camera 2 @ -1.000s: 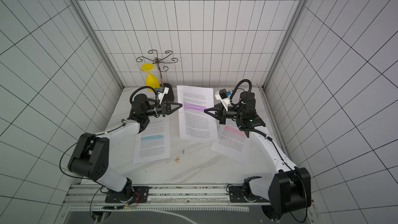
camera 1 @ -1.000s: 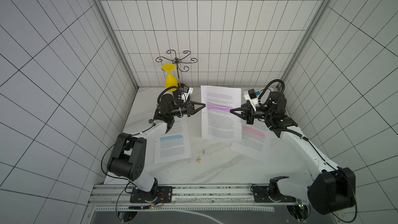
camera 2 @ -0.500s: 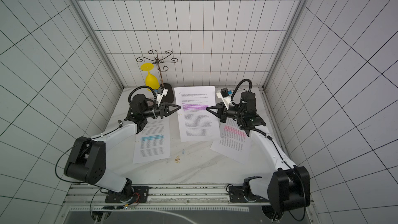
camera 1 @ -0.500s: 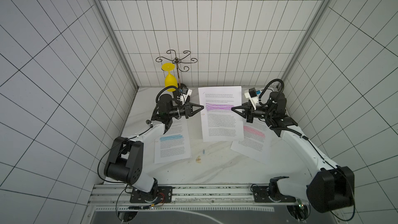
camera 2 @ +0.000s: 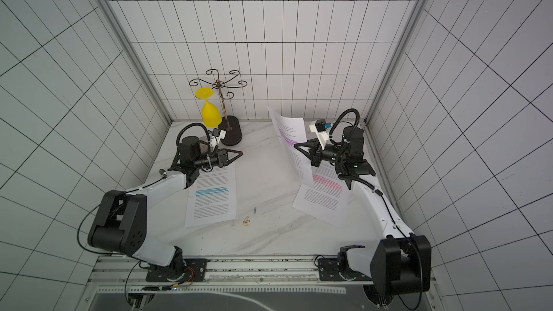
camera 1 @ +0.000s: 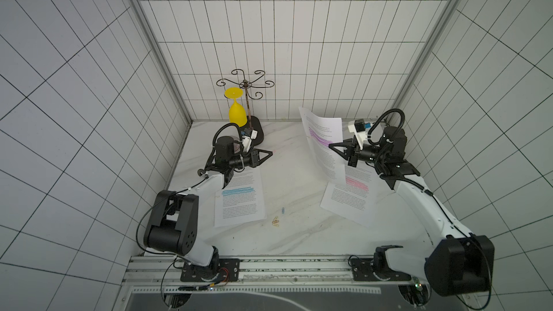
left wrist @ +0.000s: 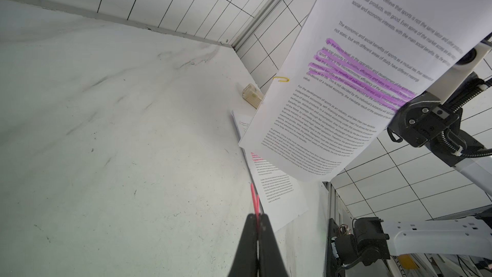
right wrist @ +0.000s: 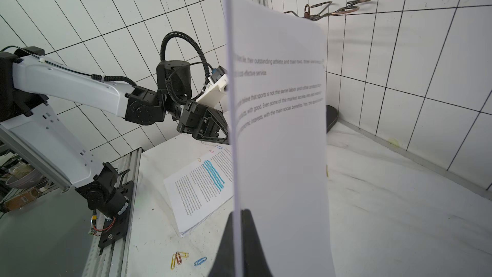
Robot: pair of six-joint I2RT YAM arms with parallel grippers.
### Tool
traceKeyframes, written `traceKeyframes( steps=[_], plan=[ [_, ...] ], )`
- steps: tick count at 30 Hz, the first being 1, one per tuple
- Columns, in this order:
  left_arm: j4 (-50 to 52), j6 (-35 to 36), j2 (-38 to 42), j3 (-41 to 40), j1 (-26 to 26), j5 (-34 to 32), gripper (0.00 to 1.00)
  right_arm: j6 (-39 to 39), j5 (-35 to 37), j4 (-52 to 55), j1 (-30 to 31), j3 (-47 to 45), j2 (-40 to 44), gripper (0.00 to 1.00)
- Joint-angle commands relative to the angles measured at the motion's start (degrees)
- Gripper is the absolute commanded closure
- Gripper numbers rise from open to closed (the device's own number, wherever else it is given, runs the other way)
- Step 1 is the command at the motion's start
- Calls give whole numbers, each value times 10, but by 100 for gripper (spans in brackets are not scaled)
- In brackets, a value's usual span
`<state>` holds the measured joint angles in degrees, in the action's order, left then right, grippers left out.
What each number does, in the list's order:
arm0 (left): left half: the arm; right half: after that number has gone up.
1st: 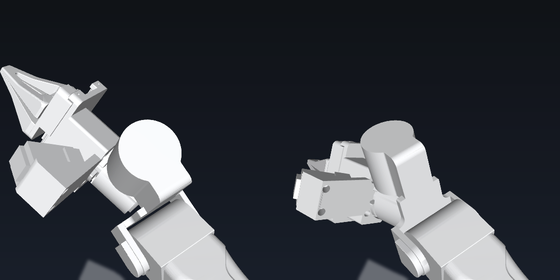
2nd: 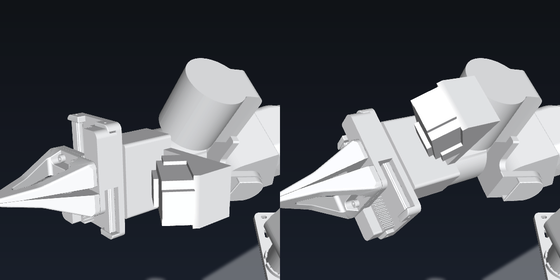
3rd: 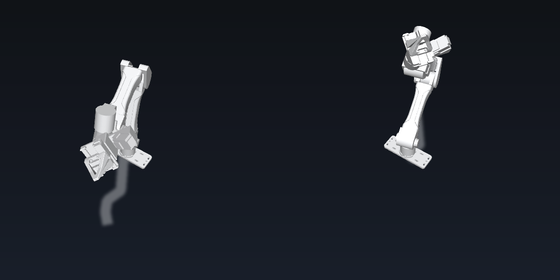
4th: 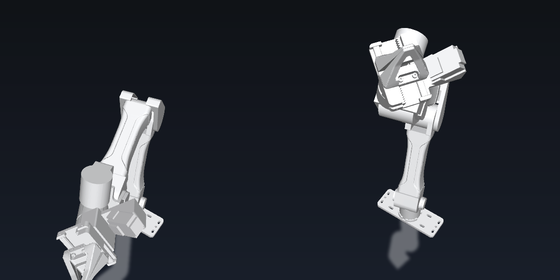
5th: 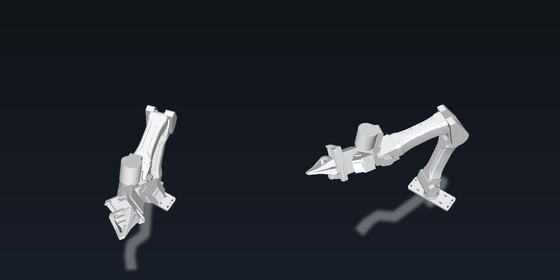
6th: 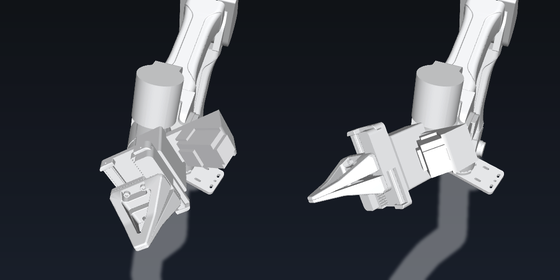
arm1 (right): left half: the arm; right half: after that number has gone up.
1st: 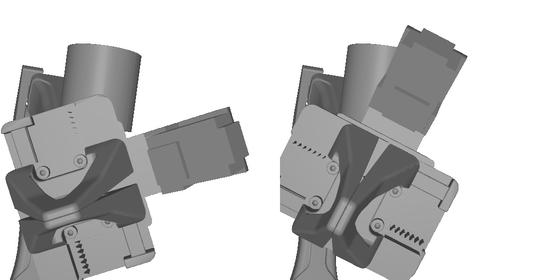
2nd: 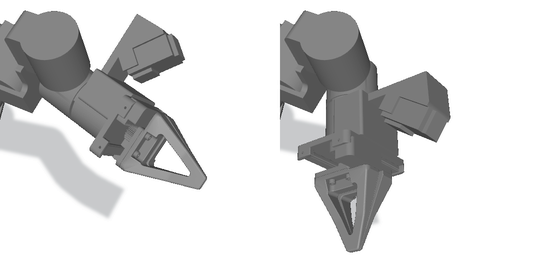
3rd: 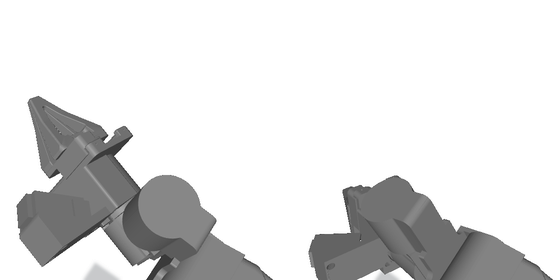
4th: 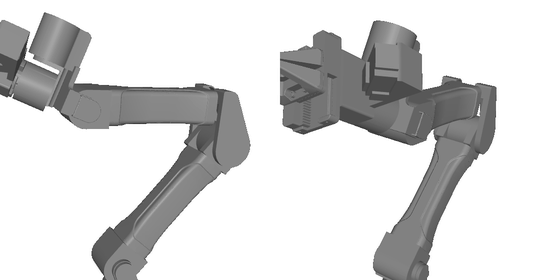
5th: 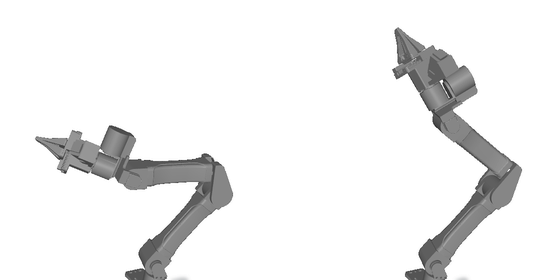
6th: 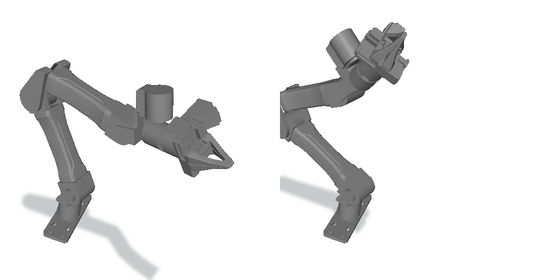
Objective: Unclip the paperclips from the documents
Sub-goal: Remove the paper clip from the document, then place the paper clip at the center of the board.
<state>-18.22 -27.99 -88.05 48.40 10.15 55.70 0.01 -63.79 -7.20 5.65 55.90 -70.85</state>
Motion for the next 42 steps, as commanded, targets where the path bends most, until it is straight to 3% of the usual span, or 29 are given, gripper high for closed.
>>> traceKeyframes(
  steps=[1, 3, 6, 11, 17, 24, 31, 34, 39, 42],
  plan=[
    [15, 13, 5, -2, 2, -9, 100, 0, -10, -18, -1, -1, 10, 100],
    [57, 30, 10, 1, 6, -15, 100, 0, -7, -18, -1, -3, 11, 100],
    [202, 112, 18, 15, 35, -50, 100, 0, -3, -18, -1, -4, 11, 100],
    [372, 196, 20, 0, 141, -149, 100, 1, 8, -17, 0, -1, 6, 100],
    [436, 208, 9, -31, 247, -268, 100, -9, 28, -1, -1, -1, 10, 100],
    [472, 209, -11, -34, 282, -338, 100, -18, 32, 8, -1, -3, 11, 100],
    [472, 204, -23, -35, 289, -353, 100, -22, 35, 10, -1, -4, 11, 100],
    [476, 205, -24, -30, 289, -357, 96, -27, 37, 15, -1, -5, 11, 100],
    [496, 214, -14, -13, 289, -364, 65, -36, 35, 23, -1, -5, 12, 100],
    [509, 222, -4, 0, 289, -367, 62, -39, 33, 25, 0, -4, 12, 100]
  ],
)
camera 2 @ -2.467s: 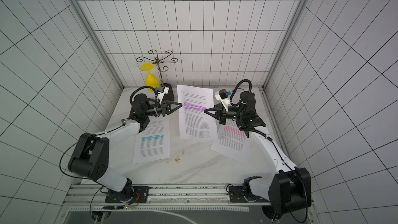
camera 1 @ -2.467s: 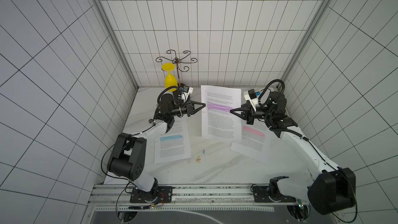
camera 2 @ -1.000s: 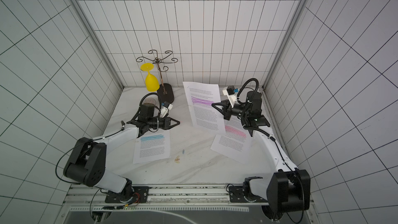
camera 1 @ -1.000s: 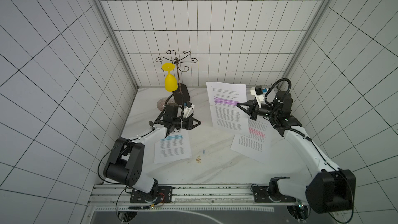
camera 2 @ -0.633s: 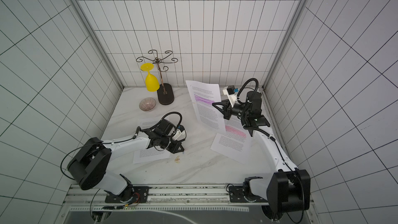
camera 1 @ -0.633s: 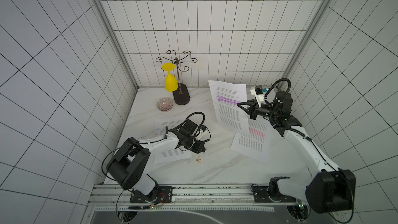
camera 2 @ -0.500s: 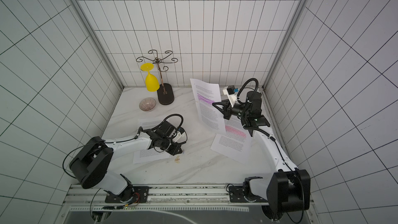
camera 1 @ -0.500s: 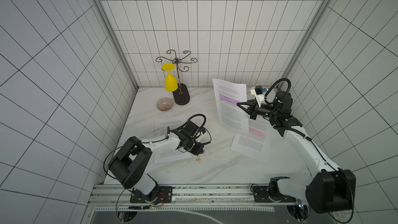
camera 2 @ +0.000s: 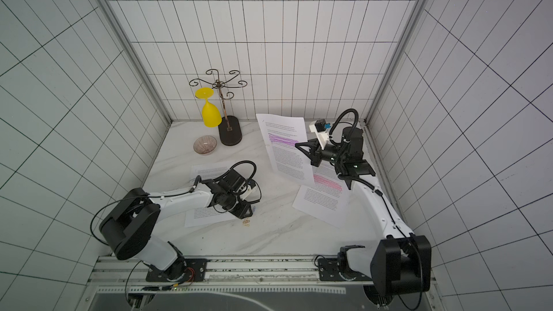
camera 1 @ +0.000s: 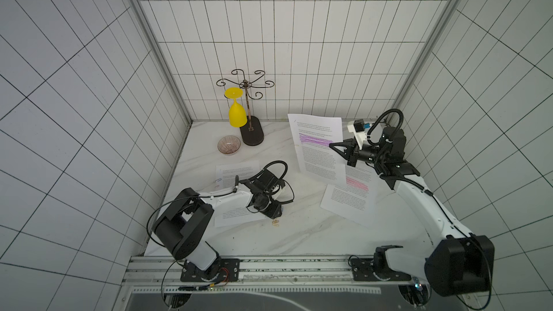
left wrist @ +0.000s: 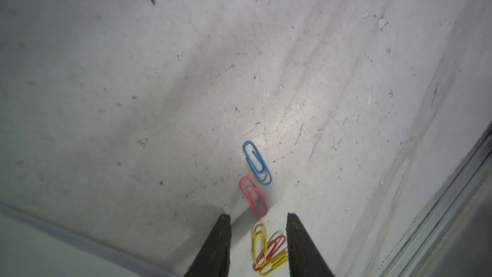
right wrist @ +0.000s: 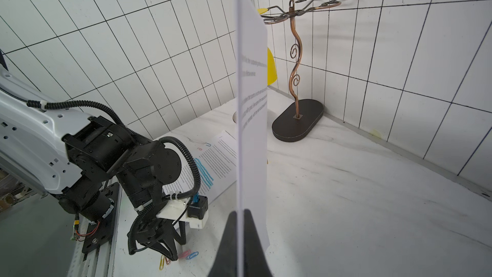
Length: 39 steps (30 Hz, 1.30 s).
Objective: Unclip the paperclips from the documents
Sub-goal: Place the paper clip at the center of the board.
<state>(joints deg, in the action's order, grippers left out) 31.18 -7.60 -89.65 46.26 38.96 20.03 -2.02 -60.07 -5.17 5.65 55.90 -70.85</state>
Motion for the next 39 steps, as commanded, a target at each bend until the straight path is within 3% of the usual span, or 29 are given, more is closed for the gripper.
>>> traceKeyframes(
  steps=[1, 13, 19, 23, 27, 31, 35, 39],
  plan=[
    [17, 19, 17, 24, 1, -11, 62, -19, -4, 5, 0, -3, 12, 100],
    [15, 46, 77, 62, 0, 25, 62, -18, -16, 7, 1, 12, 11, 100],
    [-106, 44, 156, 55, -39, 42, 60, -6, -58, 7, 5, 11, 19, 100],
    [-253, 7, 184, 34, -125, 106, 47, 7, -88, 2, 17, 11, 24, 100],
    [-376, -6, 176, 25, -174, 168, 38, 21, -116, -6, 32, 16, 26, 100],
    [-424, 12, 149, 55, -180, 245, 37, 27, -129, -9, 45, 20, 26, 100],
    [-462, -24, 120, 82, -180, 332, 38, 46, -138, -33, 52, 18, 28, 100],
    [-486, -53, 106, 75, -178, 352, 37, 68, -148, -66, 59, 11, 31, 100]
  ],
)
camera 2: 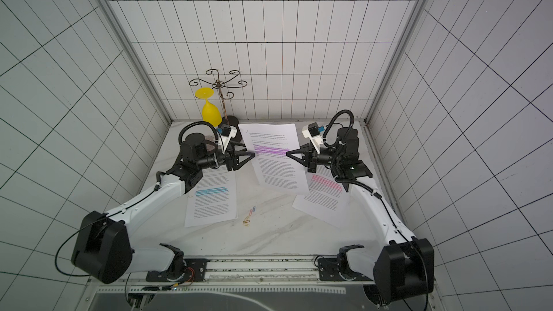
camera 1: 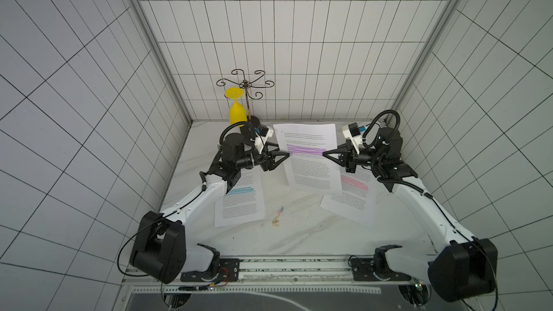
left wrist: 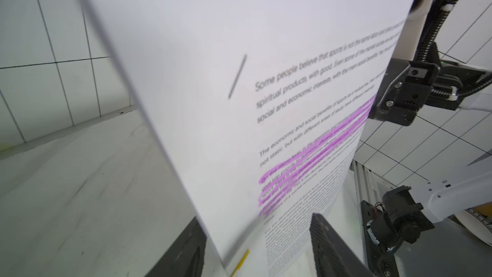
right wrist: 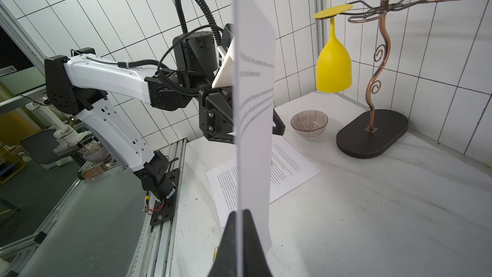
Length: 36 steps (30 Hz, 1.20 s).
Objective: Unclip the paperclips from the documents
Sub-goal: Place the paper clip at the center of the board, then remove the paper clip from the document.
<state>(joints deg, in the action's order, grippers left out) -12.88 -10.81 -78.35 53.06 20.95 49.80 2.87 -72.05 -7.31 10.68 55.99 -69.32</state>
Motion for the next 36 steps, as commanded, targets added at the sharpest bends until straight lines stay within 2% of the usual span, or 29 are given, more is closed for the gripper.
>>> traceKeyframes(
  steps=[1, 8, 9, 11, 14, 16, 17, 24, 26, 33, 34, 36],
  plan=[
    [-46, -21, -8, 4, 2, 53, 37, 23, -30, -50, 10, 9, 16, 100],
    [-48, -20, -16, -7, 1, 55, 38, 35, -41, -71, 15, 10, 16, 100],
    [-48, -22, -20, -6, 1, 60, 42, 35, -41, -73, 15, 11, 16, 100],
    [-44, -25, -28, -2, 1, 62, 57, 36, -40, -75, 15, 15, 14, 100],
    [-42, -32, -33, -1, 1, 61, 61, 35, -29, -76, 15, 19, 12, 100],
    [-45, -38, -34, -1, 1, 57, 77, 31, -22, -78, 14, 17, 12, 100],
    [-45, -40, -34, -2, 0, 57, 80, 30, -18, -80, 14, 17, 12, 100],
    [-45, -59, -37, -4, -3, 60, 82, 21, 0, -82, 11, 17, 11, 100],
    [-45, -63, -37, -7, -4, 63, 86, 18, 4, -84, 9, 18, 11, 100],
    [-43, -75, -36, -13, -10, 66, 86, 17, 9, -90, 6, 20, 11, 100],
    [-43, -78, -36, -13, -11, 67, 86, 17, 9, -90, 5, 20, 11, 100],
    [-42, -78, -35, -15, -11, 70, 75, 16, 12, -93, 3, 21, 13, 100]
  ],
)
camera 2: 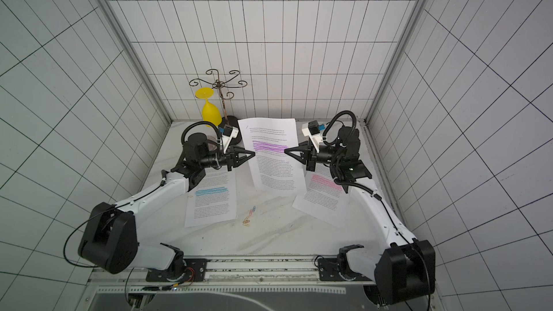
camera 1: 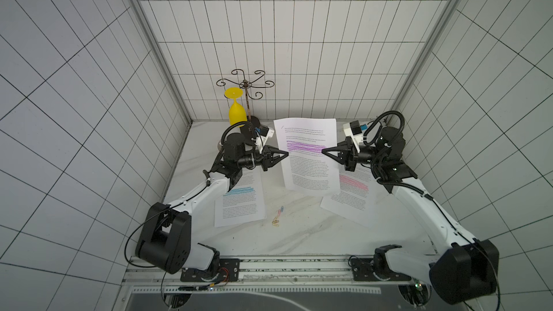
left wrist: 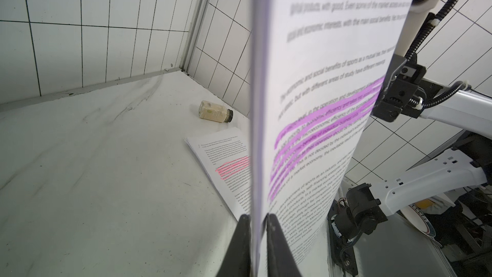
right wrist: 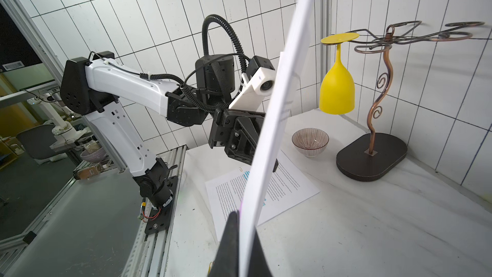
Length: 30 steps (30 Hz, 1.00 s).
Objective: Unclip the paperclips from the documents
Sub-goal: Remove the paper clip from the document.
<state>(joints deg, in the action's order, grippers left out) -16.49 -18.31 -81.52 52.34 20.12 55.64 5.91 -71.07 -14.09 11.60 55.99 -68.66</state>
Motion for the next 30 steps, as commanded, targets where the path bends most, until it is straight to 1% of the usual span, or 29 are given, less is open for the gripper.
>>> traceKeyframes(
  steps=[1, 2, 3, 4, 5, 14, 17, 19, 24, 30],
  plan=[
    [-6, -3, -2, -9, -3, 11, 74, -14, 3, -28, -6, 21, 6, 100],
    [-6, -2, -1, -11, -2, 11, 74, -13, 3, -29, -6, 21, 6, 100],
    [-6, -2, 0, -12, -2, 11, 78, -12, 2, -31, -7, 21, 5, 100],
    [-7, -1, 0, -13, -3, 10, 92, -11, 1, -32, -7, 21, 5, 100],
    [-6, -1, 0, -13, -3, 8, 100, -9, 0, -33, -7, 21, 5, 100],
    [-2, -4, 4, -11, -15, -8, 100, -10, 3, -32, -13, 4, 10, 100],
    [10, -4, 6, -16, -27, -18, 100, -8, 11, -31, -26, -7, 13, 100],
    [20, -3, 10, -23, -40, -34, 100, -12, 28, -24, -42, -17, 18, 100],
    [69, 18, 25, -37, -67, -81, 100, -60, 62, 33, -63, -31, 23, 100],
    [85, 20, 32, -50, -75, -106, 100, -102, 84, 89, -66, -41, 27, 100]
  ],
)
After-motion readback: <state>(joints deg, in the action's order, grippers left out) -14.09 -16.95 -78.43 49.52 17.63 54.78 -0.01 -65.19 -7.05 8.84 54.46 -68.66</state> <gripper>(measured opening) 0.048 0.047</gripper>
